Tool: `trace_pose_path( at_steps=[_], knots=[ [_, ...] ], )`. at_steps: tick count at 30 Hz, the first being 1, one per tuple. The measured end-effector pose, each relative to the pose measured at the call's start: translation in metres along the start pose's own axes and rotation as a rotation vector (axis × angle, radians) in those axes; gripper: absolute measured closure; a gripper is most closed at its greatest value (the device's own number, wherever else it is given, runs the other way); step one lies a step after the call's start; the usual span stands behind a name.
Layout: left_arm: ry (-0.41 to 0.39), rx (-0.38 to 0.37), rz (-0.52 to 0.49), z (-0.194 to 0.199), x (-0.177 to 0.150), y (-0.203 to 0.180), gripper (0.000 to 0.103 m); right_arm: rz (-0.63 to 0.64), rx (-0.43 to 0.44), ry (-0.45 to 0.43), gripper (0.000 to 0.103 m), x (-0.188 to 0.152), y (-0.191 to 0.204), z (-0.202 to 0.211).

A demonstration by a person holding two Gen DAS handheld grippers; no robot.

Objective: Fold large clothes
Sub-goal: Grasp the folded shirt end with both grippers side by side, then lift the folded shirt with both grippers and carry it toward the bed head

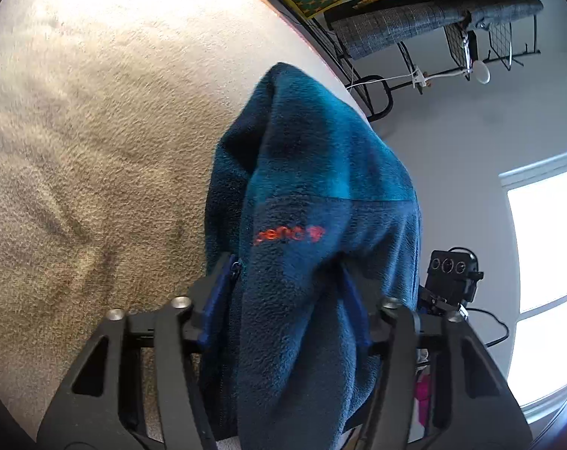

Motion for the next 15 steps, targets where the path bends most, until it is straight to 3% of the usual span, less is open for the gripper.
trace_pose_path(
  at_steps=[6, 15],
  knots=[
    [-0.041, 0.086, -0.13, 0.01, -0.004, -0.035, 0.07, 0.016, -0.051, -0.025, 0.061, 0.001, 0.005, 0.011],
    [-0.073, 0.074, -0.225, 0.015, -0.009, -0.098, 0.075, 0.111, -0.116, -0.072, 0.07, 0.003, 0.029, 0.043]
  ],
)
Point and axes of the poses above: each gripper's, at about its wrist camera, not at the fingertips, and z roughly against the way its jaws point, y to its left, x to its top, the point moved 5 cm from there along -z, roughly the way its jaws point, and after that the axes turned 1 degree about z, right-handed, at the moved point
